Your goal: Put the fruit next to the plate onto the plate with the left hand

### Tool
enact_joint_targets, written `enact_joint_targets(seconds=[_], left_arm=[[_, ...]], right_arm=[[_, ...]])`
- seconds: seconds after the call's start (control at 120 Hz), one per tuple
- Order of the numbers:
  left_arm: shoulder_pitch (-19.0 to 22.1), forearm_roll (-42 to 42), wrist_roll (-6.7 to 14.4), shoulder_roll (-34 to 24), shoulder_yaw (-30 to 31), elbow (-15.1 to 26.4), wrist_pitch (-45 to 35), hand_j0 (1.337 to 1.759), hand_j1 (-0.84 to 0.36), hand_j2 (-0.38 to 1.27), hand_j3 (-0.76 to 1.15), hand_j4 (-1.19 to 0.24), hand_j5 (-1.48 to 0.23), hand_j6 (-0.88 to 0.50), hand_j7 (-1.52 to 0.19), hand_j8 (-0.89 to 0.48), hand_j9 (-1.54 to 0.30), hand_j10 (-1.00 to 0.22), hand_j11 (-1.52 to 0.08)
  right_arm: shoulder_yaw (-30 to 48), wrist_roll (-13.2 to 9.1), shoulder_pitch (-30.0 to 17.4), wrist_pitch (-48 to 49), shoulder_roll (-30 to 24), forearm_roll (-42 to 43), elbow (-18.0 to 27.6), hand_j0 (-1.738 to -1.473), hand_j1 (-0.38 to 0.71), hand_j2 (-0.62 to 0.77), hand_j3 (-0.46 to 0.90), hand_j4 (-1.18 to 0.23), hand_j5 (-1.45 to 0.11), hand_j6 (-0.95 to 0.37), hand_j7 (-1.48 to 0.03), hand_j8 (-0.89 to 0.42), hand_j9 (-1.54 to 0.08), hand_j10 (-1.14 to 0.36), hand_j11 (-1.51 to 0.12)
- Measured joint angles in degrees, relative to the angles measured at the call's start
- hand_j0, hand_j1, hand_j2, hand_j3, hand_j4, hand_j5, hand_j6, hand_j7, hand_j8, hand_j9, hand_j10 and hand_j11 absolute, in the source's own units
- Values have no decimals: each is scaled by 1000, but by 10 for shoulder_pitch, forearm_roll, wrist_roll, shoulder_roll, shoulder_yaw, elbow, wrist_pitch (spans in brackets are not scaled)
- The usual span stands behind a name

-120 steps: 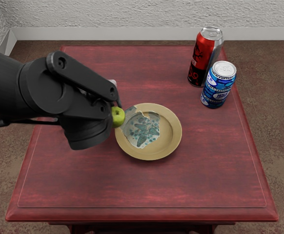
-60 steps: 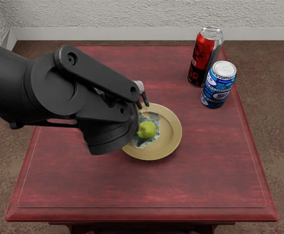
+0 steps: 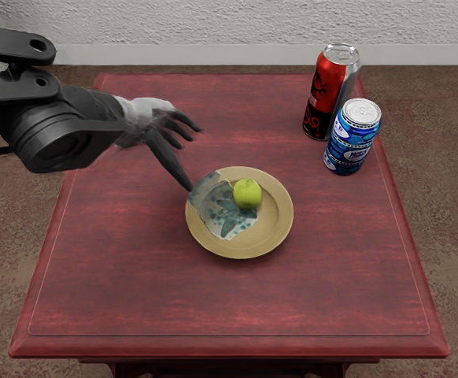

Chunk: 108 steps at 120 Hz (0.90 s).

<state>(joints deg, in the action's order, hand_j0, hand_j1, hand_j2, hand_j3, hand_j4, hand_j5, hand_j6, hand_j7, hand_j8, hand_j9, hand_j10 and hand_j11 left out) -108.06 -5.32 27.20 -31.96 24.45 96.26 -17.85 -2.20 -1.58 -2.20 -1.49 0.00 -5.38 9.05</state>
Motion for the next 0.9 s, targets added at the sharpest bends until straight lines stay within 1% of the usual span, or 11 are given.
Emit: enact_joint_targets(seconds=[0.083, 0.183, 0.267, 0.4, 0.458, 0.567, 0.683, 0.9], left_arm=[[74, 9, 0, -83, -57, -2, 111, 1658, 48, 55, 0, -251, -327, -249, -327, -251, -327, -252, -327], [154, 13, 0, -160, -130, -11, 241, 1658, 54, 52, 0, -247, -321, -246, -321, -247, -321, -247, -321], [234, 15, -1, -188, -189, -27, 339, 1658, 57, 51, 0, -244, -318, -243, -318, -244, -318, -245, -318], [287, 12, -2, -248, -259, -48, 455, 1658, 59, 49, 0, -242, -314, -241, -314, -242, -314, -242, -314], [303, 9, -5, -259, -280, -57, 486, 1658, 60, 49, 0, -241, -314, -241, -313, -241, -313, -241, -313], [312, -3, -13, -285, -299, -75, 514, 1658, 61, 49, 0, -240, -312, -240, -312, -240, -312, -240, -312], [324, -15, -26, -310, -306, -92, 524, 1658, 62, 48, 0, -240, -312, -240, -312, -240, -312, -240, -312], [344, -34, -43, -333, -309, -122, 528, 1658, 62, 48, 0, -239, -311, -239, -311, -239, -311, -239, -311]], right_arm=[[0, 0, 0, 0, 0, 0, 0, -1658, -310, -7, 0, -33, -43, -33, -43, -33, -43, -33, -43], [0, 0, 0, 0, 0, 0, 0, -1658, -310, -7, 0, -33, -43, -33, -43, -33, -43, -33, -43], [0, 0, 0, 0, 0, 0, 0, -1658, -310, -7, 0, -33, -43, -33, -43, -33, -43, -33, -43], [0, 0, 0, 0, 0, 0, 0, -1658, -310, -7, 0, -33, -43, -33, -43, -33, -43, -33, -43], [0, 0, 0, 0, 0, 0, 0, -1658, -310, -7, 0, -33, -43, -33, -43, -33, -43, -33, -43], [0, 0, 0, 0, 0, 0, 0, -1658, -310, -7, 0, -33, -43, -33, -43, -33, -43, -33, -43], [0, 0, 0, 0, 0, 0, 0, -1658, -310, -7, 0, -33, -43, -33, -43, -33, -43, -33, -43], [0, 0, 0, 0, 0, 0, 0, -1658, -310, -7, 0, -33, -43, -33, -43, -33, -43, -33, -43]])
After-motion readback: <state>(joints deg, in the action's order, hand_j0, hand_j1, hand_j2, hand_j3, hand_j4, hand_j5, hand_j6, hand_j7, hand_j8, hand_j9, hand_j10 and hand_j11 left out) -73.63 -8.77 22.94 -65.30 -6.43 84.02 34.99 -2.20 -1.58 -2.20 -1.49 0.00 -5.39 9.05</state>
